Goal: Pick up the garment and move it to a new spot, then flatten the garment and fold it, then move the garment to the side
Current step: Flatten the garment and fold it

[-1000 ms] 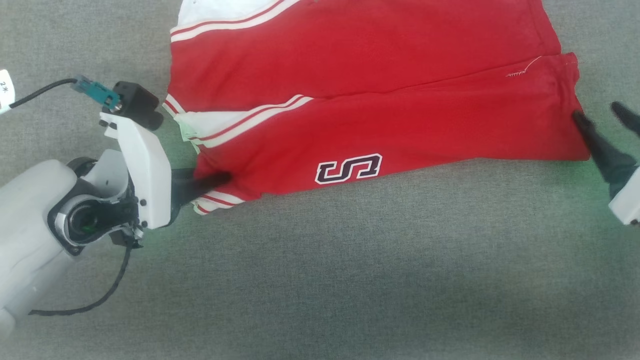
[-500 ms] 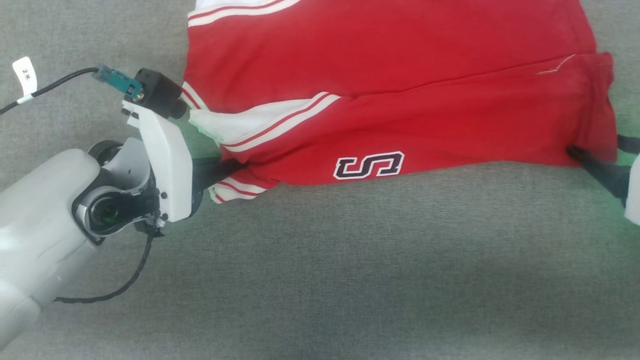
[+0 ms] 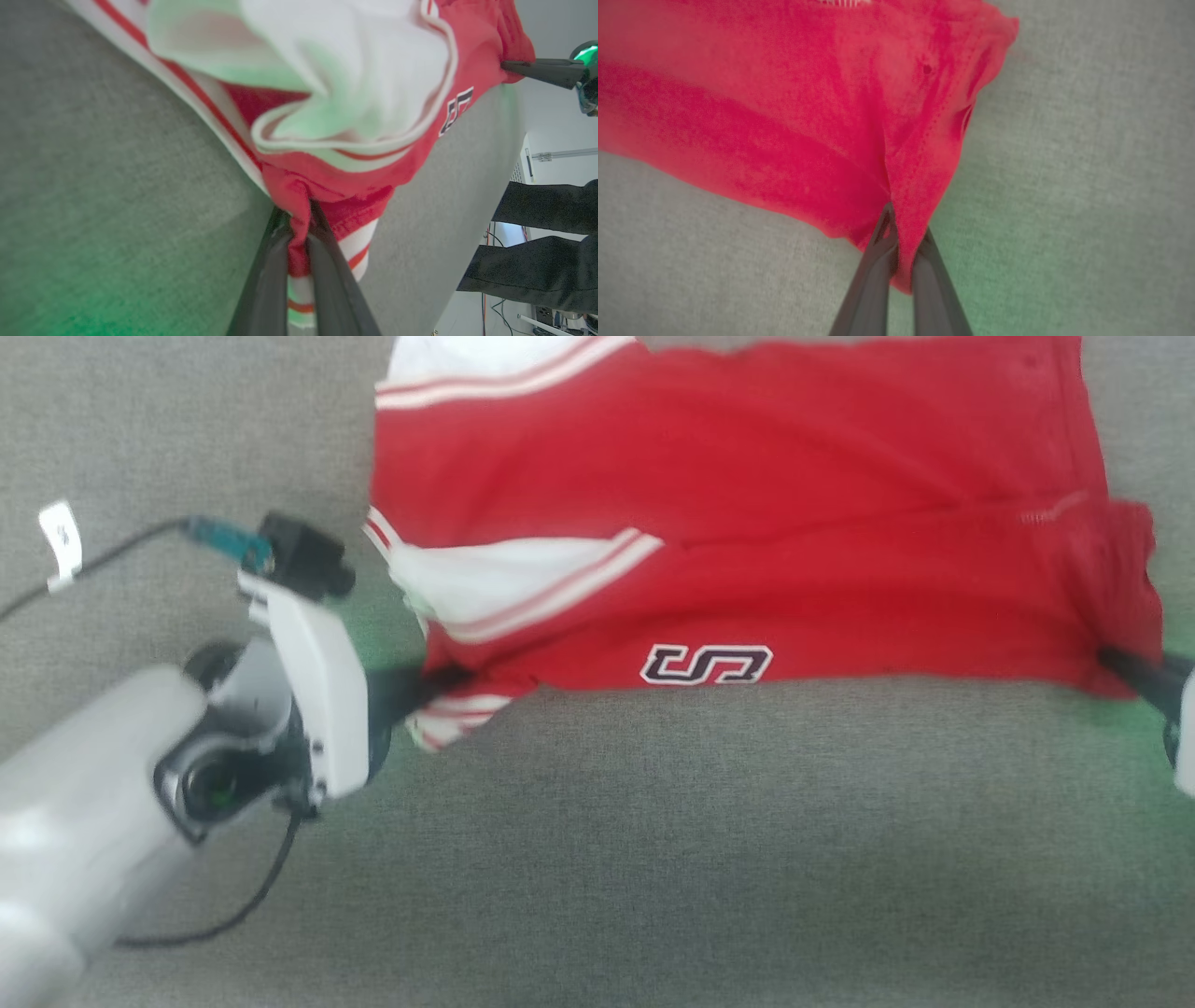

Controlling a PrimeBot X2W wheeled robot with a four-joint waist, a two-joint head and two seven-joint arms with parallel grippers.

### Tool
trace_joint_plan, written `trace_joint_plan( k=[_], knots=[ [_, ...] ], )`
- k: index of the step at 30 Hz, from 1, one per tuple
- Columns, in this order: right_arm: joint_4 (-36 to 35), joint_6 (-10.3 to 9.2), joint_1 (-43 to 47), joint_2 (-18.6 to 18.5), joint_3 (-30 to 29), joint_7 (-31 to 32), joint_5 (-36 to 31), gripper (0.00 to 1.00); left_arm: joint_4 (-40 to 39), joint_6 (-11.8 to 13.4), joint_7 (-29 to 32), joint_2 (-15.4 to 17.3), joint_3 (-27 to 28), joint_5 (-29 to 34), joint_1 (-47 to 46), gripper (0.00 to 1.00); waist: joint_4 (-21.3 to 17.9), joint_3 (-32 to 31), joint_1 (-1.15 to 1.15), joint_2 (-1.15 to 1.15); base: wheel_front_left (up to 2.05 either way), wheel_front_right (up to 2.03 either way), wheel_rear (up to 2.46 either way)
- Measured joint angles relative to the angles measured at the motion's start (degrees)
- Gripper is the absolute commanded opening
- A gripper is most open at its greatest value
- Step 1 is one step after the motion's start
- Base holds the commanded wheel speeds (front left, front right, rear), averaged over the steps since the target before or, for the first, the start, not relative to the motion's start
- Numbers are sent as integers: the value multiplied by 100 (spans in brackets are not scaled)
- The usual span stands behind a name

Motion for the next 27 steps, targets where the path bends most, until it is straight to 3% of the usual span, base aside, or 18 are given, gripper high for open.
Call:
trace_joint_plan(
  k=[6, 13, 14, 15, 16, 17, 18, 22, 27],
  knots=[
    [-459, 0, 1029, -68, -486, 88, 63, 0, -739, 31, -189, 511, -79, -15, 540, 0, -11, -155, 0, 0, 0, 0, 0],
    [-1020, 0, 1898, 188, -961, 99, 12, 0, -1416, 275, -474, 947, -103, -13, 968, 0, -71, -166, 0, 0, 0, 0, 0],
    [-1099, -1, 1969, 254, -1027, 79, -20, 11, -1489, 309, -533, 983, -91, -13, 1015, 0, -81, -168, 0, 0, 0, 0, 0],
    [-1173, -1, 2012, 314, -1087, 10, -81, 71, -1538, 346, -612, 1005, -83, 5, 1040, 16, -88, -174, 0, 0, 0, 0, 0],
    [-1218, -1, 2026, 394, -1161, -83, -151, 100, -1564, 380, -694, 1016, -68, 47, 1053, 40, -97, -183, 0, 0, 0, 0, 0],
    [-1260, -1, 2027, 465, -1229, -181, -226, 100, -1580, 408, -782, 1021, -33, 54, 1071, 78, -105, -195, 0, 0, 0, 0, 0],
    [-1291, -1, 2026, 511, -1278, -265, -291, 100, -1591, 441, -876, 1027, 5, 73, 1085, 100, -113, -208, 0, 0, 0, 0, 0],
    [-1376, -1, 1947, 705, -1443, -779, -569, 100, -1573, 535, -1346, 1122, 220, 207, 1114, 100, -164, -256, 0, 0, 0, 0, 0],
    [-1443, -1, 1475, 968, -1399, -1929, -1050, 100, -1132, 856, -2140, 1085, 662, 461, 907, 100, -282, -253, 0, 0, 0, 0, 0]
  ],
)
